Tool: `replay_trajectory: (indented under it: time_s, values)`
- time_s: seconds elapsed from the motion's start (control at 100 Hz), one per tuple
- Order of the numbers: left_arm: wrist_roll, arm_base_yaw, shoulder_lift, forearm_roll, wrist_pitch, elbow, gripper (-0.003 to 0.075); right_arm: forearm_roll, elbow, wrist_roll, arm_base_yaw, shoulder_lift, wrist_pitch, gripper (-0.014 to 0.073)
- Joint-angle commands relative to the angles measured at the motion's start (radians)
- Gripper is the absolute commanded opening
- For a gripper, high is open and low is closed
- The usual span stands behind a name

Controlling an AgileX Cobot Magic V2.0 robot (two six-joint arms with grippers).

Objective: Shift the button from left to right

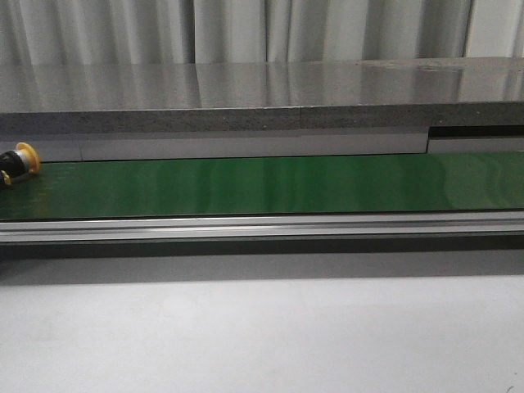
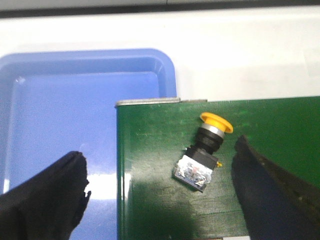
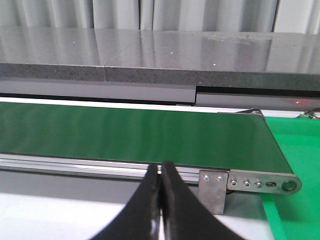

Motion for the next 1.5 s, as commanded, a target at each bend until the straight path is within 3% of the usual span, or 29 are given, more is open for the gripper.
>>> replay_trajectory:
  time_s: [0.0, 0.18, 0.35, 0.49, 0.95, 1.33, 1.4, 1.49]
  values:
    - [0.003, -0.005, -0.12, -0.028, -0.125, 0.025, 0.057, 0.001, -0.018, -0.003, -0.001, -0.02, -0.08, -0.0067]
    - [0.005, -0.027, -0.325, -0.055, -0.349, 0.23, 0.057, 0.001, -0.018, -0.003, -0.001, -0.02, -0.08, -0.0067]
    - [0.058, -0.134, -0.536, -0.051, -0.602, 0.442, 0.057, 0.001, -0.018, -0.003, -0.001, -0.02, -0.08, -0.0067]
    - [0.058, -0.207, -0.701, -0.042, -0.733, 0.596, 0.057, 0.001, -0.018, -0.003, -0.001, -0.02, -0.08, -0.0067]
    - [0.054, -0.214, -1.163, -0.129, -0.845, 0.973, 0.0567, 0.001, -0.018, -0.003, -0.001, -0.02, -0.08, -0.0067]
    - [0.054, -0.214, -1.249, -0.129, -0.845, 1.076, 0.0561, 0.001, -0.018, -0.003, -0.001, -0.02, -0.08, -0.0067]
    - [0.054, -0.214, -1.249, -0.129, -0.847, 1.076, 0.0521, 0.001, -0.018, -0.003, -0.001, -0.02, -0.08, -0.0067]
    - [0.054, -0.214, -1.249, -0.129, -0.847, 1.076, 0.0412, 0.001, -0.018, -0.003, -0.001, -0.02, -0.08, -0.0067]
